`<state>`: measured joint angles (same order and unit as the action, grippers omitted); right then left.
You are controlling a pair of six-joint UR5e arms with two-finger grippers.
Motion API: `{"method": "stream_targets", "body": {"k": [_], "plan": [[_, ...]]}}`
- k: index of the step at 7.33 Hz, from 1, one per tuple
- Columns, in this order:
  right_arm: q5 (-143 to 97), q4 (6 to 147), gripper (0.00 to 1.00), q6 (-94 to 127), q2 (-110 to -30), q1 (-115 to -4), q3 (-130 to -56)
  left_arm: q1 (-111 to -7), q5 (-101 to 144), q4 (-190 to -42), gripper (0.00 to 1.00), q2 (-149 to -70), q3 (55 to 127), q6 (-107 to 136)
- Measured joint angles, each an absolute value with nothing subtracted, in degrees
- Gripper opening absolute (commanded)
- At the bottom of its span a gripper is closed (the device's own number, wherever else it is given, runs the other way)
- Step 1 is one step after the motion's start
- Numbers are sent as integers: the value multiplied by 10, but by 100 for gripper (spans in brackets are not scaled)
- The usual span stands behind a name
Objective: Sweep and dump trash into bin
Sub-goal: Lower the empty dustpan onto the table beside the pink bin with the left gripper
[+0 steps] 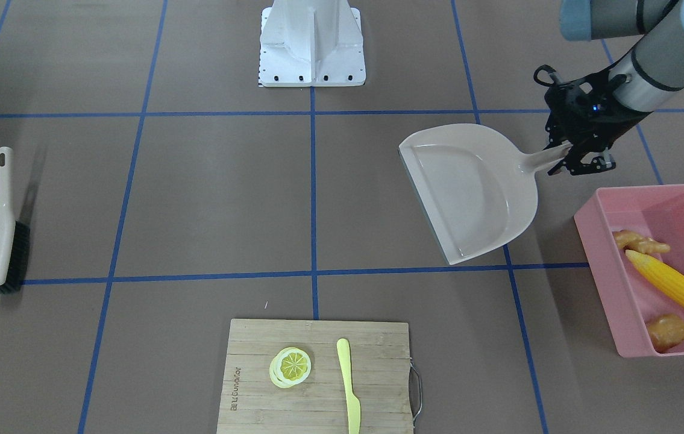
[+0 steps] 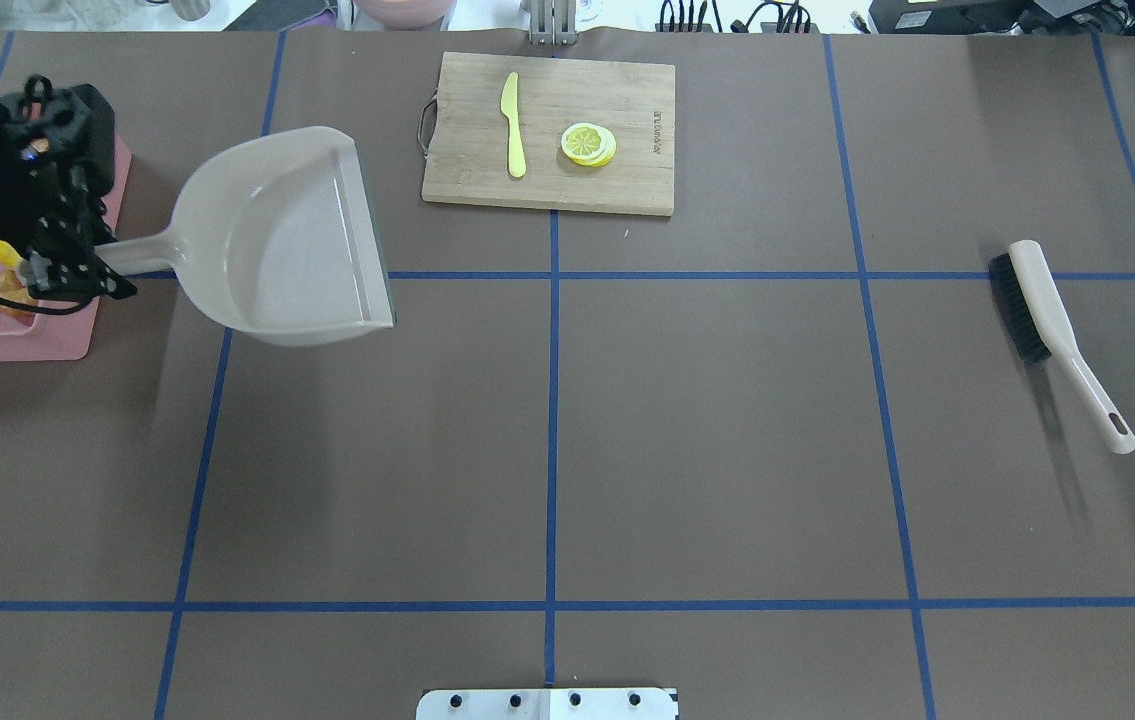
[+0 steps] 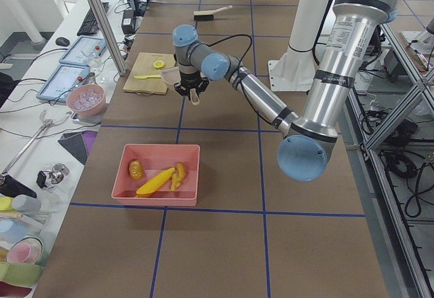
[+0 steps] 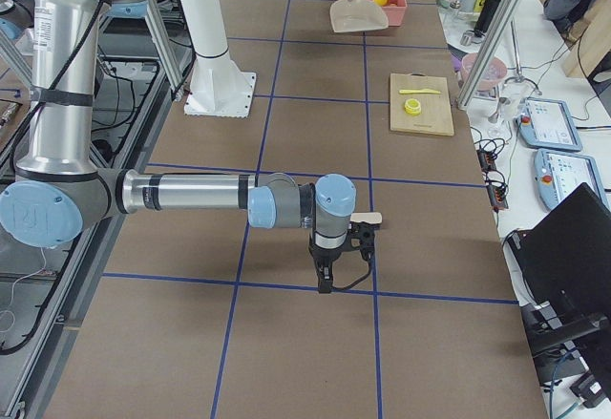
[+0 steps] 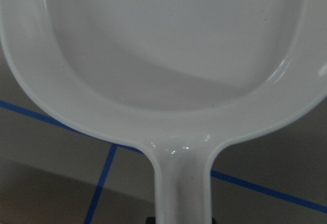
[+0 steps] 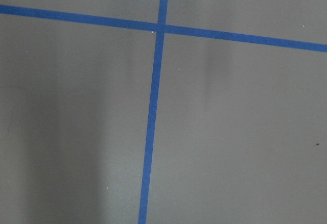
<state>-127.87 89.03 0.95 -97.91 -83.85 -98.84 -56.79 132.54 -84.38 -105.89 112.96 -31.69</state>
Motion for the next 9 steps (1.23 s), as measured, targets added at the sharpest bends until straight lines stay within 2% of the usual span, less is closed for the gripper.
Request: {"method": "stream_targets", "body": {"k": [2, 4, 9], "plan": [[-1279, 890, 100, 10, -979, -838, -982, -510, 1305, -874, 0, -1049, 1119, -322], [-1277, 890, 100, 10, -977, -838, -973, -481, 1297, -940, 0, -1002, 1113, -320], [-1275, 889, 100, 10, -974, -838, -964, -456, 1289, -1111, 0, -913, 1086, -311]]}}
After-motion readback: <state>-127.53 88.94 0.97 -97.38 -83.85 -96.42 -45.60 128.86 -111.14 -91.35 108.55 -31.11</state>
